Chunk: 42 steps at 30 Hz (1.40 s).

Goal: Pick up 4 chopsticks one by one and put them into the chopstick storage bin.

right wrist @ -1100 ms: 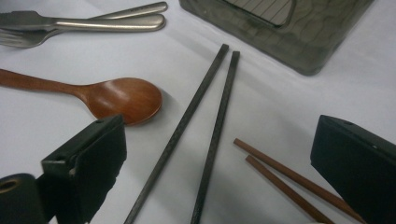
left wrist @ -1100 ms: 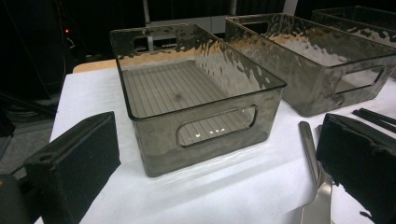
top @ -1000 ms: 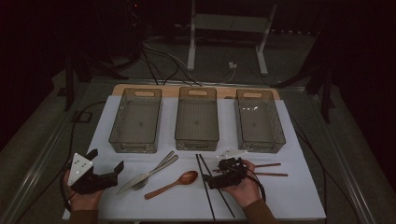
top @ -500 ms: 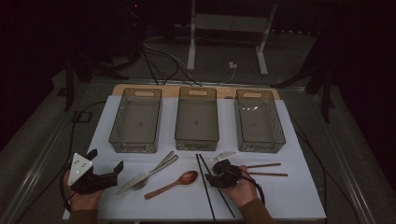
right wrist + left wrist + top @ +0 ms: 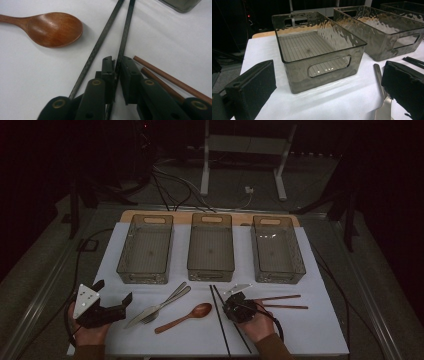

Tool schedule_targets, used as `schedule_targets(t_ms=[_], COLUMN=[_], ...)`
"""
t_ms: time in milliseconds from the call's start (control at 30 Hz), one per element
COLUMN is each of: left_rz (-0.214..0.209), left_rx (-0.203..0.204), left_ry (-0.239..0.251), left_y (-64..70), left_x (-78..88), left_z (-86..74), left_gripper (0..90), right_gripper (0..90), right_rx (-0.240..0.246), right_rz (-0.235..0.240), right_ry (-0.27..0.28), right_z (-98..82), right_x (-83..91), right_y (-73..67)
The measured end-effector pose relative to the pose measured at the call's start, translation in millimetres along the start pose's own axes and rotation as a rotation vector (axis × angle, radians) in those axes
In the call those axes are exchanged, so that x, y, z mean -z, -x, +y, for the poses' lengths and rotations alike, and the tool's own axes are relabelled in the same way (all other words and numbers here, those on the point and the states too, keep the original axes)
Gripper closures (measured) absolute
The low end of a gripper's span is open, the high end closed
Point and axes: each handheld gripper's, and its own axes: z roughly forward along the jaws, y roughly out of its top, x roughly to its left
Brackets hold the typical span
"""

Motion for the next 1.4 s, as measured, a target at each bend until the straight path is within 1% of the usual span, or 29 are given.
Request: schedule_targets(t_ms=[100, 200, 233, 267, 300, 367, 467, 533, 633, 667, 800, 900, 1000, 1033, 1067, 1100, 1133, 1200, 1233, 1267, 1300, 1400], left_rz=[0.001, 0.000, 0.000, 0.000, 0.001, 0.000, 0.001, 0.001, 0.002, 0.001, 0.000, -0.001, -0.007, -0.013, -0.019, -0.024, -0.032, -0.063, -0.076, -0.094, -0.118, -0.183], left_rx=[-0.004, -0.004, -0.004, -0.004, -0.004, -0.009, -0.010, -0.006, -0.005, -0.006, -0.008, -0.010, -0.006, -0.004, 0.002, 0.008, 0.012, 0.024, 0.022, 0.031, 0.041, 0.084], left_ry=[-0.002, -0.002, -0.003, -0.004, -0.004, -0.007, -0.008, -0.008, -0.010, -0.009, -0.011, -0.013, -0.012, -0.012, -0.012, -0.013, -0.013, -0.009, -0.011, -0.009, -0.008, -0.004], left_y=[0.4, 0.8, 1.0, 1.2, 1.6, 1.8, 1.7, 1.0, 0.3, 0.3, 1.0, 1.5, 2.6, 3.5, 4.9, 6.9, 9.4, 15.9, 19.7, 23.9, 27.7, 39.7], left_x=[-0.2, -0.8, -1.0, -1.2, -1.3, -1.3, -1.3, -1.3, -1.2, -1.1, -1.6, -2.1, -2.4, -2.7, -3.2, -3.8, -4.6, -7.1, -8.4, -10.0, -11.7, -19.8], left_z=[0.1, -0.1, -0.2, -0.1, -0.1, 0.0, -0.1, -0.3, -0.7, -0.7, -0.5, -0.3, 0.3, 1.0, 2.1, 3.3, 5.0, 8.8, 11.2, 13.7, 16.2, 23.7], left_gripper=[0.6, 0.6, 0.6, 0.6, 0.6, 0.6, 0.6, 0.6, 0.6, 0.6, 0.6, 0.6, 0.6, 0.6, 0.6, 0.6, 0.6, 0.6, 0.6, 0.6, 0.6, 1.7], right_gripper=[83.9, 84.0, 84.0, 84.1, 84.5, 85.2, 86.3, 86.6, 86.7, 86.7, 86.7, 86.7, 86.7, 86.8, 86.8, 86.8, 86.7, 86.7, 86.8, 86.7, 86.7, 86.7], right_rx=[0.010, 0.026, 0.026, 0.036, 0.034, 0.003, -0.027, -0.043, -0.048, -0.064, -0.082, -0.104, -0.114, -0.114, -0.123, -0.123, -0.124, -0.127, -0.126, -0.136, -0.136, -0.129], right_rz=[-0.009, -0.037, -0.037, -0.046, -0.051, -0.062, -0.061, -0.056, -0.060, -0.056, -0.046, -0.035, -0.027, -0.023, -0.013, -0.013, -0.004, -0.001, 0.002, 0.012, 0.012, 0.021], right_ry=[-0.002, -0.010, -0.010, -0.011, -0.014, -0.027, -0.045, -0.046, -0.042, -0.041, -0.040, -0.032, -0.013, 0.000, 0.026, 0.026, 0.040, 0.065, 0.081, 0.109, 0.109, 0.154], right_z=[-0.3, 0.3, 0.3, 0.5, 1.0, 2.6, 5.0, 5.4, 4.8, 4.2, 2.6, 1.1, 1.0, 1.2, 1.9, 1.9, 2.2, 3.2, 3.6, 4.5, 4.5, 6.0], right_x=[0.2, -0.3, -0.3, -0.7, -0.9, -1.1, -1.0, -0.7, -0.2, 0.4, 2.1, 2.8, 4.8, 6.1, 9.2, 9.2, 10.8, 13.2, 14.3, 17.1, 17.1, 21.3], right_y=[-2.2, -6.6, -6.6, -7.8, -8.3, -9.4, -8.6, -7.7, -8.0, -7.6, -5.4, -2.8, -1.0, -0.6, 0.0, 0.0, 0.6, 1.4, 1.7, 2.2, 2.2, 1.4])
